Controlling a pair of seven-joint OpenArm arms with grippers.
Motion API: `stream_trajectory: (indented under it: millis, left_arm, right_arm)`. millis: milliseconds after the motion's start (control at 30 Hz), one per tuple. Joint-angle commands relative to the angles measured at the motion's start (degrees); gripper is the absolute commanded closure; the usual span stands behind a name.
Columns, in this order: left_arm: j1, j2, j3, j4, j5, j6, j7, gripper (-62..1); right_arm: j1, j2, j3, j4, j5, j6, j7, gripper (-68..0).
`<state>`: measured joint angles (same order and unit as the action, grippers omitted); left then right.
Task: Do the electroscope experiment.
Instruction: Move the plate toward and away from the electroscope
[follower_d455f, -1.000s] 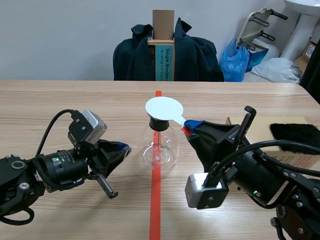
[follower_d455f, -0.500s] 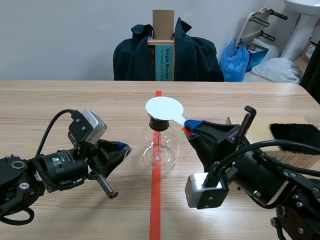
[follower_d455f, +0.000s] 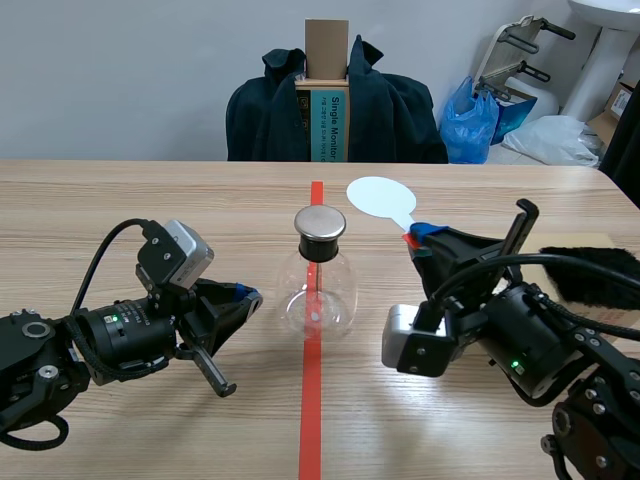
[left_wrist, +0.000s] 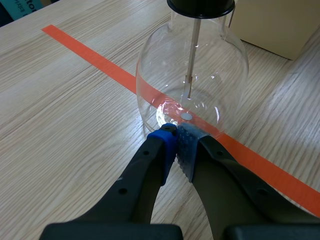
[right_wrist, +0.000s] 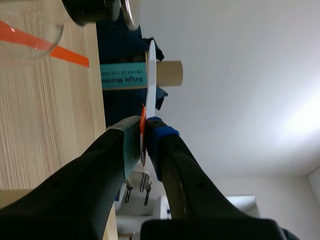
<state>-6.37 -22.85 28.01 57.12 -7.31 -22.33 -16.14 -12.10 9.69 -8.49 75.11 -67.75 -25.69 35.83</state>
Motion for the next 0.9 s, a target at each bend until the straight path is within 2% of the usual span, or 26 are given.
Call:
stream_trajectory:
  millis: [0,233,433,867]
  left_arm:
    - [-0.28,0.28,-0.22,1.7,-0.57,0.11,-0.76,-2.8]
    - [-0.28,0.28,-0.22,1.7,-0.57,0.11,-0.79,-2.7]
    - [-0.28,0.26,-0.22,1.7,-0.57,0.11,-0.79,-2.8]
    - [-0.28,0.26,-0.22,1.7,-0.57,0.11,-0.79,-2.8]
  right_arm:
    - [0.98,0.59,-0.15,1.07,0.39,-0.46,-1.27,-0.8]
    - [0.98,0.59,-0.15,1.07,0.39,-0.44,-7.98,-0.8]
    - [0.98,0.59,-0.15,1.07,0.39,-0.44,-8.92,-0.8]
    - [1.01,0.59,-0.15,1.07,0.39,-0.44,3.67,-0.8]
